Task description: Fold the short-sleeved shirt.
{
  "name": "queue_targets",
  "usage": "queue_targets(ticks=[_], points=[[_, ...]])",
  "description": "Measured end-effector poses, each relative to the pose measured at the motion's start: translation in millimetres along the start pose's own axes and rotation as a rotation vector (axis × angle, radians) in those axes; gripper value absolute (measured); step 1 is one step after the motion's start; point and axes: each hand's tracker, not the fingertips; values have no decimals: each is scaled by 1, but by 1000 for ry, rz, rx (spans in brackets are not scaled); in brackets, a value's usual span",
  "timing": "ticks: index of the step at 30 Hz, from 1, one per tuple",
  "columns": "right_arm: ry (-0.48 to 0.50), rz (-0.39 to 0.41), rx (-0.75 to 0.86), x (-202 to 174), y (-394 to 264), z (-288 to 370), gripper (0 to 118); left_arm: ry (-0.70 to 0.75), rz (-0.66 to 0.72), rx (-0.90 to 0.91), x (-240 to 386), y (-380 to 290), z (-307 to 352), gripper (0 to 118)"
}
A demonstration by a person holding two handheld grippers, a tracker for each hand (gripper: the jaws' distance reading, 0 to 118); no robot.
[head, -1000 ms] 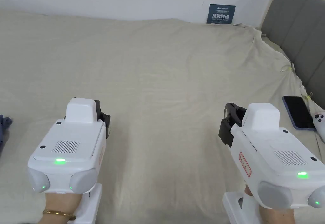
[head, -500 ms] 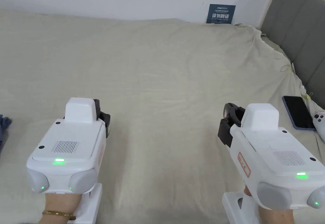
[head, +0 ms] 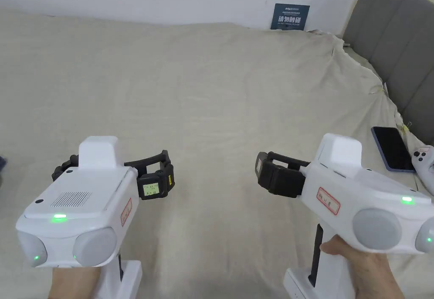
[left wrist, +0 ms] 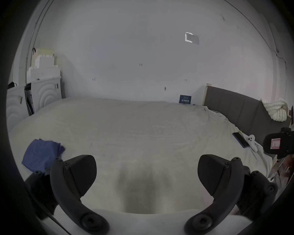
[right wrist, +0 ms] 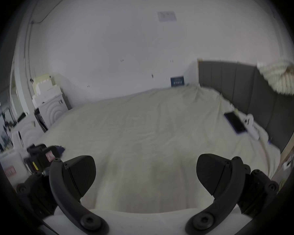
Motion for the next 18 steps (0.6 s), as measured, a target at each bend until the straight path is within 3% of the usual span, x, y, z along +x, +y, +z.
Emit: queue_targets(ticks=[4,7,8,11,15,18], points=[[-112,-65,-165,-7,3,-11,116,15,102,-136,-1,-5,-6,118],[-238,-18,-262,-20,0,-18,116,68,126,-189,-2,-14,-10,118],[-263,5,-279,-8,-4,-29,116,86,114,-201,-2,-18,-11,118],[-288,34,-348,0,-11,-43,116,130,61,-246,0,-30,-15,118],[-264,34,-375,-27,-25,-31,116,121,55,-275,-2,-40,-17,118],[-278,21,-429,-69,-31,-13,116,98,76,-304,-2,-41,-17,118]])
